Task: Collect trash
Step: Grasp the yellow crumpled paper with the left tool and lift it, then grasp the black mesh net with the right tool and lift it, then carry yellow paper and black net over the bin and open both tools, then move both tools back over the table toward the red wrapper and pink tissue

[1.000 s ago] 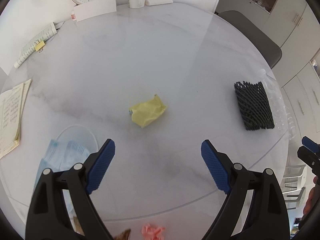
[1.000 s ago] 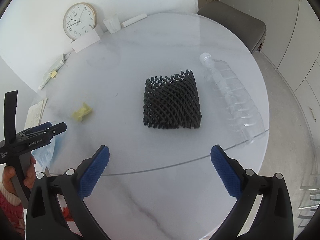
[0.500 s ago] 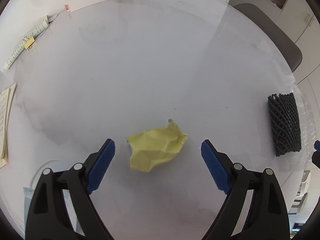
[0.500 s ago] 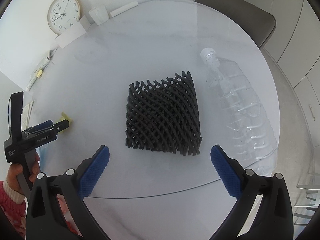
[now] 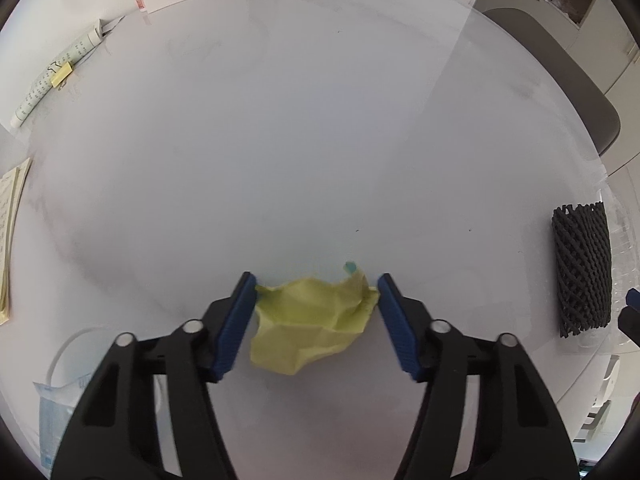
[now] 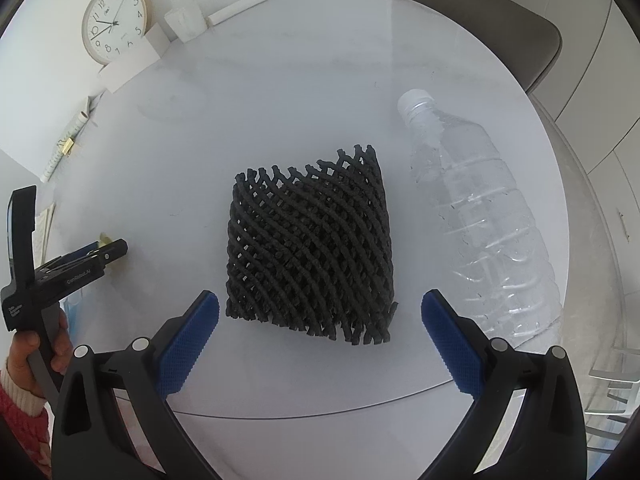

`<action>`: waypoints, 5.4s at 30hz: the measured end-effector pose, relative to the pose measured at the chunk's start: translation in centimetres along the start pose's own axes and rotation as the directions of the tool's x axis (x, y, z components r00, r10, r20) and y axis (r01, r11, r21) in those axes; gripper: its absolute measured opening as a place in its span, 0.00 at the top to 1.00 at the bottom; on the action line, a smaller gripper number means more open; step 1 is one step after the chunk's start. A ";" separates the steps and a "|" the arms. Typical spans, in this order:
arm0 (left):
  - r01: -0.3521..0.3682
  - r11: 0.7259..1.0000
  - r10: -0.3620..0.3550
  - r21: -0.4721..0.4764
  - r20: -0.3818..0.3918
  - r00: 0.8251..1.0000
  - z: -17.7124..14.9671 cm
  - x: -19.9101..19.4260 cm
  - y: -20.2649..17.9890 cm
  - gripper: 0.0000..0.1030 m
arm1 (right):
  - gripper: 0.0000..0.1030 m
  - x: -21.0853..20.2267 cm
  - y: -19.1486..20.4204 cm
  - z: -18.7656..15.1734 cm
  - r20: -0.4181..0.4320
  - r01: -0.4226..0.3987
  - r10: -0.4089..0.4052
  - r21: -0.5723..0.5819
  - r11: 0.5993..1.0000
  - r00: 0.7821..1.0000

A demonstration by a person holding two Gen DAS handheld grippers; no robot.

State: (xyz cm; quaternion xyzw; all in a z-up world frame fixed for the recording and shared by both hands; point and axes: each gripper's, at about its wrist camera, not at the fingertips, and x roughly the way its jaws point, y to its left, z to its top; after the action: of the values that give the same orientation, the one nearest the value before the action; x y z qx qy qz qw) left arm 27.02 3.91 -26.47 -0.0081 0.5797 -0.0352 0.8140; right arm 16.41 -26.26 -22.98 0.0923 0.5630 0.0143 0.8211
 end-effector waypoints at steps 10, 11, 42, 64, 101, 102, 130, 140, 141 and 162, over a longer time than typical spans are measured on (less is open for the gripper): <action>0.037 0.999 -0.037 -0.008 0.048 0.998 -0.5 -2.2 0.0 0.56 | 0.02 3.5 1.4 1.2 -0.026 0.034 -0.034 -0.001 0.999 0.999; 0.042 0.999 -0.041 -0.008 0.050 0.998 -0.6 -2.5 0.0 0.56 | 0.02 3.9 1.4 1.4 -0.029 0.038 -0.038 0.004 0.999 0.999; 0.136 0.988 -0.145 0.074 0.133 0.981 -4.3 -10.5 -3.5 0.55 | 0.86 -3.3 1.4 -0.4 0.132 -0.035 0.046 -0.080 0.996 0.990; 0.247 0.872 -0.304 0.423 0.073 0.950 -16.2 -17.7 -18.6 0.55 | 0.86 -17.4 -7.1 -19.8 0.231 0.024 -0.043 0.082 0.996 0.972; 0.301 0.805 -0.291 0.512 -0.102 0.951 -29.3 -15.4 -34.6 0.19 | 0.84 -16.6 -21.6 -30.7 0.114 0.023 -0.048 0.206 0.978 0.992; 0.283 0.815 -0.278 0.506 -0.087 0.957 -29.0 -15.7 -34.0 0.20 | 0.84 -16.0 -21.4 -30.7 0.104 0.020 -0.041 0.198 0.980 0.994; 0.110 0.957 -0.129 0.268 0.053 0.990 -24.6 -18.6 -15.8 0.19 | 0.07 -13.0 -10.7 -26.5 0.103 0.013 -0.011 -0.015 1.000 0.995; 0.061 0.974 -0.079 0.217 0.073 0.994 -25.0 -19.4 -11.0 0.19 | 0.03 -15.6 -3.9 -22.9 0.172 -0.035 0.060 -0.148 0.988 0.983; 0.059 0.977 -0.075 0.205 0.071 0.995 -25.0 -19.3 -10.5 0.19 | 0.03 -15.4 -3.4 -22.6 0.169 -0.037 0.063 -0.154 0.987 0.984; 0.081 0.970 -0.097 0.229 0.063 0.993 -28.5 -16.7 -2.1 0.19 | 0.03 -10.9 6.4 -18.4 0.071 -0.121 0.148 -0.291 0.949 0.987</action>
State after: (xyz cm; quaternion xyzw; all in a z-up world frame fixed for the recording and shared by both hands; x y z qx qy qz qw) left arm -5.44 3.75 -20.00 0.0572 0.5406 -0.1371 0.8281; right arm -4.14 -18.82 -18.32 0.0113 0.5092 0.1472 0.8479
